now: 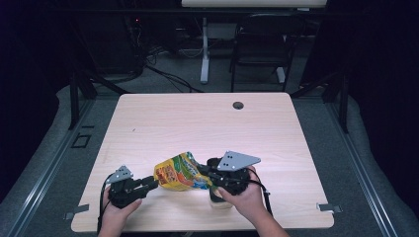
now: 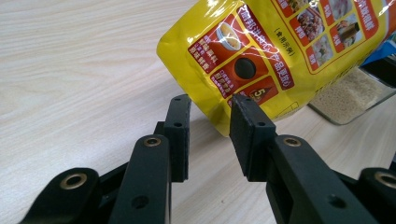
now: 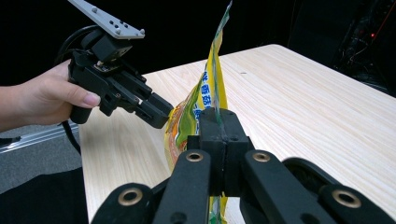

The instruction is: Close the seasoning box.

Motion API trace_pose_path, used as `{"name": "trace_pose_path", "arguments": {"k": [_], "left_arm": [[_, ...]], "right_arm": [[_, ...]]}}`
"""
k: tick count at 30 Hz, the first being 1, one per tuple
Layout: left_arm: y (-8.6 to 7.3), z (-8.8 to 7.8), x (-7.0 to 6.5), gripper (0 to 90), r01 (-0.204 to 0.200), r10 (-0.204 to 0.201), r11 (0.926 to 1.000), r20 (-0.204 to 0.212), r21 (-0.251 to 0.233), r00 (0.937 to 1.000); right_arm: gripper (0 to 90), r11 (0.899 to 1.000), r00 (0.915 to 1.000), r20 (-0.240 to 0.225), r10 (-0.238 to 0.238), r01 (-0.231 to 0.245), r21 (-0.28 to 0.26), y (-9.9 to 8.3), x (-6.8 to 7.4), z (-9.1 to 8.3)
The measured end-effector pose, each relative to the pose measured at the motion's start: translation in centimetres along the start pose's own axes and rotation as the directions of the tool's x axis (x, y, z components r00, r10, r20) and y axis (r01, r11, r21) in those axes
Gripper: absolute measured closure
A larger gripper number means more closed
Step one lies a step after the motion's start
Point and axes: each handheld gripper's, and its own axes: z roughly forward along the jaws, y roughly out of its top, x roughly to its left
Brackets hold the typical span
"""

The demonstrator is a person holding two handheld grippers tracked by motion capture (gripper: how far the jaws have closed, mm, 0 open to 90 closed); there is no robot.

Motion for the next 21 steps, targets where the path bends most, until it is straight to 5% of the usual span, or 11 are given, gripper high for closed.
{"name": "trace_pose_path", "arguments": {"k": [12,21], "left_arm": [[0.0,-0.4,0.5,66.4,0.023,-0.023,0.9996,-0.014,-0.016,0.9996],[0.1,-1.1,0.9,64.6,0.026,-0.027,0.9988,-0.036,-0.042,0.9990]], "right_arm": [[90.0,1.000,0.9998,0.001,-0.018,0.018,0.009,1.4,0.4,0.6],[90.0,0.996,0.9984,-0.008,-0.055,0.056,0.074,3.7,1.0,2.4]]}}
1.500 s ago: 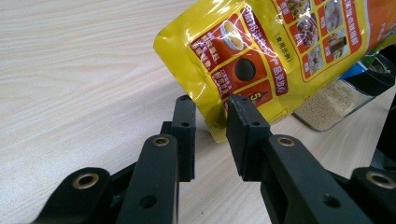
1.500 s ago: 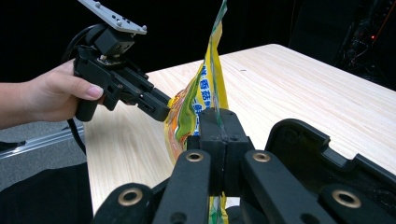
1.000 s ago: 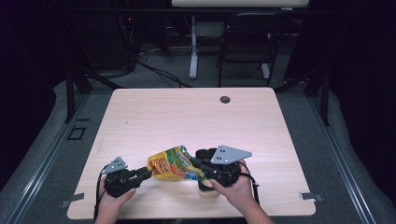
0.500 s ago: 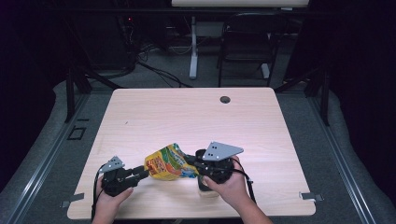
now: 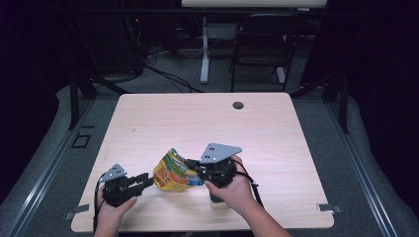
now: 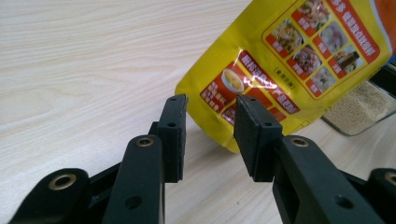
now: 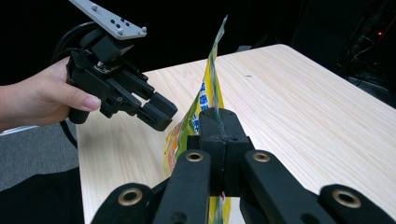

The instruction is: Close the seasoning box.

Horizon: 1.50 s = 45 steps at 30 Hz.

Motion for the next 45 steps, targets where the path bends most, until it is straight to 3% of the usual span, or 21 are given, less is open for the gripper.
{"name": "trace_pose_path", "arguments": {"k": [5,11,16,22,32,40,45], "left_arm": [[0.2,-0.6,0.2,63.0,-0.006,0.006,0.9999,-0.012,-0.014,0.9999],[0.5,-1.3,0.3,62.5,-0.029,0.029,0.9993,-0.016,-0.022,0.9994],[0.7,-1.8,0.5,61.8,-0.029,0.028,0.9988,-0.029,-0.039,0.9992],[0.9,-2.3,0.9,60.8,-0.013,0.011,0.9975,-0.034,-0.069,0.9994],[0.9,-2.8,1.2,60.0,-0.009,0.007,0.9968,-0.032,-0.079,0.9995],[0.9,-3.0,1.2,59.7,-0.007,0.004,0.9958,-0.031,-0.091,0.9995],[1.0,-3.1,1.1,59.3,-0.009,0.006,0.9962,-0.030,-0.086,0.9995]], "right_arm": [[90.0,0.999,0.9997,-0.014,-0.021,0.022,0.026,1.3,0.6,1.2],[90.0,0.999,0.9991,-0.041,-0.011,0.013,0.042,2.4,0.9,2.6],[90.0,0.999,0.9977,-0.068,0.004,-0.001,0.049,3.1,1.2,3.8],[90.0,0.997,0.9961,-0.087,-0.018,0.024,0.069,4.1,1.7,5.3],[88.0,0.996,0.9930,-0.118,0.006,0.004,0.091,5.1,2.2,7.7],[85.4,0.994,0.9910,-0.133,0.012,0.002,0.105,5.3,2.3,8.6],[80.7,0.996,0.9906,-0.134,0.027,-0.015,0.088,5.4,2.5,8.5]]}}
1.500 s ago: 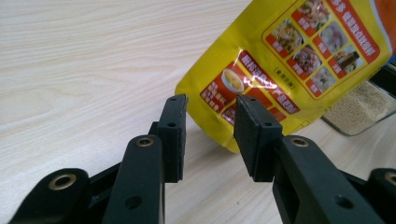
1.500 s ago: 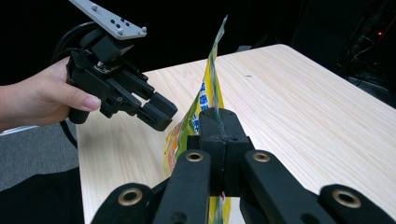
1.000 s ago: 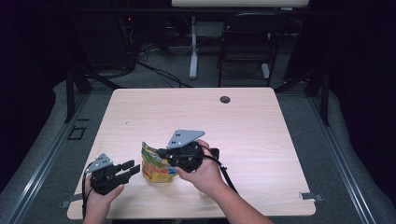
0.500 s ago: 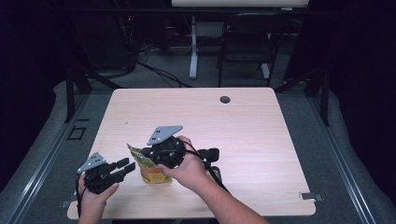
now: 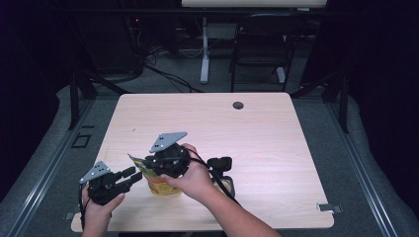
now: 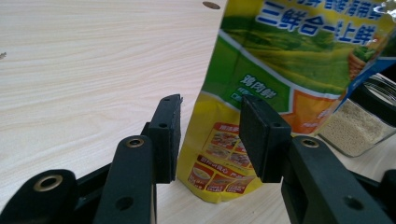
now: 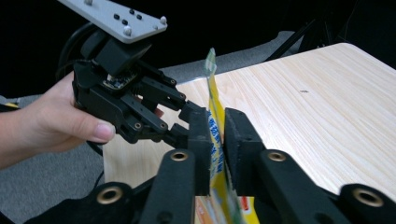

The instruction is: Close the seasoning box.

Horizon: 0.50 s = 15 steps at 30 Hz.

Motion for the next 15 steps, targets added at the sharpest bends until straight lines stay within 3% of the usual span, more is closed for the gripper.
{"name": "trace_pose_path", "arguments": {"k": [15], "left_arm": [[0.3,-0.3,-0.3,59.3,-0.004,0.004,0.9997,0.003,-0.023,1.0000]], "right_arm": [[74.4,0.998,1.0000,-0.004,0.005,-0.006,-0.055,0.4,0.3,-1.3]]}}
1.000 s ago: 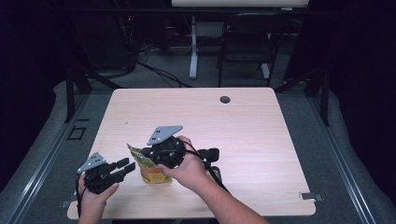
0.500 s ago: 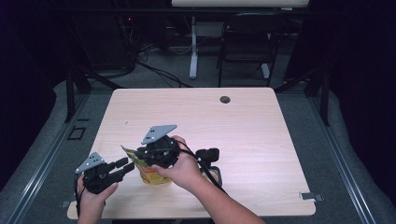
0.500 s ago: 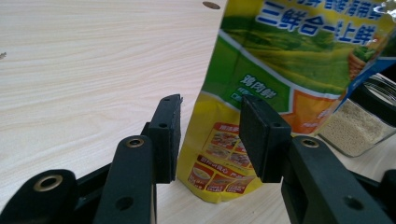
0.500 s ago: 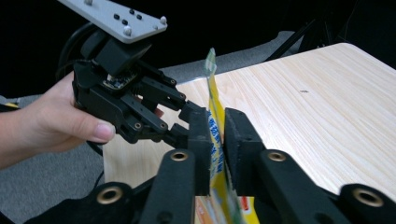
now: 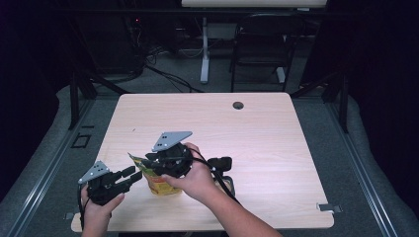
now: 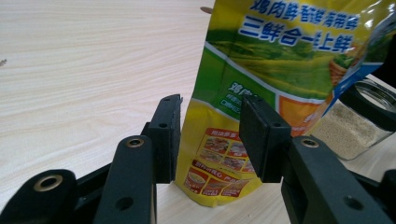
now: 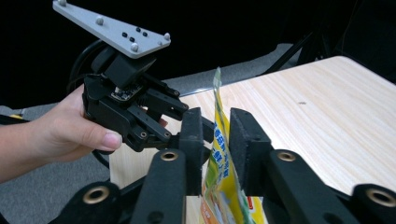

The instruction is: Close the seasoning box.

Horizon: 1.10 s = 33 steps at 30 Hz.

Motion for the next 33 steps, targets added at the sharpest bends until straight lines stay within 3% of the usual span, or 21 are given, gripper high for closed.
{"name": "trace_pose_path", "arguments": {"k": [8,15,20,27,33], "left_arm": [[0.1,-0.2,-0.1,59.4,-0.002,0.002,1.0000,0.009,-0.005,1.0000],[0.4,-0.6,-0.2,59.4,0.005,-0.005,0.9998,0.011,-0.017,0.9999],[0.7,-1.0,-0.9,62.8,-0.007,0.007,0.9997,0.010,-0.025,0.9999],[1.1,-1.4,-1.7,63.8,-0.026,0.026,0.9995,0.007,-0.020,0.9996],[1.1,-2.3,-2.0,64.3,-0.017,0.017,0.9997,0.018,-0.017,0.9997]], "right_arm": [[74.1,1.000,0.9998,0.015,-0.014,0.014,-0.023,0.5,0.1,-1.4],[72.2,1.000,0.9996,0.026,-0.005,0.006,-0.012,0.5,-0.2,-1.7],[70.9,1.000,0.9994,0.032,-0.013,0.013,-0.024,0.6,-0.2,-2.3],[68.2,0.999,0.9969,0.078,-0.005,0.009,-0.053,-0.2,-0.6,-4.6],[66.1,0.998,0.9937,0.111,0.013,-0.005,-0.069,-1.4,-1.3,-7.0]]}}
